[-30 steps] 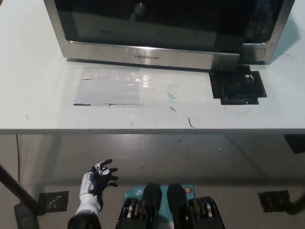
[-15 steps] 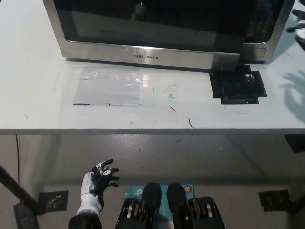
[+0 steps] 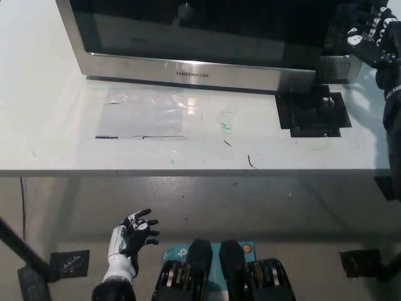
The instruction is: A microwave is kept infront of the robot with its door slightly ajar. The robot uses its right hand to push the door towards the left to open it.
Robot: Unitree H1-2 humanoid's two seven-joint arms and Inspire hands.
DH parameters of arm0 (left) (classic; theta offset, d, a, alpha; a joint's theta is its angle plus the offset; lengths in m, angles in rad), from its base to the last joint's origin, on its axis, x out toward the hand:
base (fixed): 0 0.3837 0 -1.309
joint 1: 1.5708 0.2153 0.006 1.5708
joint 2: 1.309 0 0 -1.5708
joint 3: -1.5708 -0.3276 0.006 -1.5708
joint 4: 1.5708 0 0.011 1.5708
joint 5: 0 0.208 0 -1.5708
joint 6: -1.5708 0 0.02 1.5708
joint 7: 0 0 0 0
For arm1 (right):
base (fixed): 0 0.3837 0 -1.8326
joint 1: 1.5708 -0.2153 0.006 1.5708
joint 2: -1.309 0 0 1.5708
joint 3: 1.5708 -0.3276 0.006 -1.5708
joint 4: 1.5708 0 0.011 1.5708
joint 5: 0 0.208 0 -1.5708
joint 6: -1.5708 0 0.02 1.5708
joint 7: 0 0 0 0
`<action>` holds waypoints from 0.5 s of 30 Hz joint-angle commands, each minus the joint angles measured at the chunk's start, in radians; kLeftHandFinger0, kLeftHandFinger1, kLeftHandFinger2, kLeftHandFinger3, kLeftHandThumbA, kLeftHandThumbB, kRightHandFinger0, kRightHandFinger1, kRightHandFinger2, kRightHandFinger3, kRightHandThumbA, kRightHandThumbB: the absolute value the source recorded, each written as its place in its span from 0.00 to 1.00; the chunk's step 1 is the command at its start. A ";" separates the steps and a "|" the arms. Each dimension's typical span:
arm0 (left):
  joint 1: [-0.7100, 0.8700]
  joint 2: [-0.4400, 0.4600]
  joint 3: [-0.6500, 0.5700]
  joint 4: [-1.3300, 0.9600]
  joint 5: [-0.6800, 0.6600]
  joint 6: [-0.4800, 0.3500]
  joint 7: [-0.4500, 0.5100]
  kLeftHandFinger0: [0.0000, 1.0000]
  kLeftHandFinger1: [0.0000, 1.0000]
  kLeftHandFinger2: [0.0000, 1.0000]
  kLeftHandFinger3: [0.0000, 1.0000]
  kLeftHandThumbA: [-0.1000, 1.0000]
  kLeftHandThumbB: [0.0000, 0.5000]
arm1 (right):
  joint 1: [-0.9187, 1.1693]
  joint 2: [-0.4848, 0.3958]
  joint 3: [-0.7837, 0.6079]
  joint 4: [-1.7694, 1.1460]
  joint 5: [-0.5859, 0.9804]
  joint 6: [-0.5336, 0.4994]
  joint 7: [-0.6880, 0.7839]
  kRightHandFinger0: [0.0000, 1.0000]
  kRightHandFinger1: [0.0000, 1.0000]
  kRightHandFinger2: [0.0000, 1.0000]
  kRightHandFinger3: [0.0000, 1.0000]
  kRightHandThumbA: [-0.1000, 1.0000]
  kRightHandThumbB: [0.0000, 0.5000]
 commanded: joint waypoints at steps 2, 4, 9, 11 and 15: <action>-0.014 -0.008 -0.016 -0.030 0.006 -0.012 0.014 0.36 0.37 0.44 0.55 0.12 0.00 | -0.093 -0.030 0.003 0.051 -0.047 -0.094 0.017 0.61 0.81 0.84 0.92 0.38 0.43; -0.012 -0.012 -0.016 -0.035 0.006 -0.008 0.017 0.36 0.38 0.45 0.55 0.13 0.01 | -0.108 -0.035 0.008 0.094 -0.060 -0.105 0.016 0.60 0.79 0.83 0.93 0.40 0.42; -0.017 -0.012 -0.017 -0.019 0.007 -0.018 0.017 0.34 0.36 0.42 0.54 0.15 0.02 | -0.135 -0.013 -0.002 0.163 -0.069 -0.142 0.000 0.53 0.76 0.79 0.89 0.37 0.41; -0.016 -0.013 -0.017 -0.026 0.006 -0.012 0.017 0.34 0.37 0.43 0.55 0.15 0.02 | -0.139 0.004 -0.003 0.167 -0.068 -0.147 -0.003 0.52 0.75 0.81 0.90 0.35 0.39; -0.012 -0.011 -0.023 -0.022 0.009 -0.012 0.013 0.36 0.38 0.44 0.55 0.16 0.01 | -0.133 0.023 0.007 0.182 -0.077 -0.153 0.000 0.53 0.74 0.80 0.88 0.35 0.42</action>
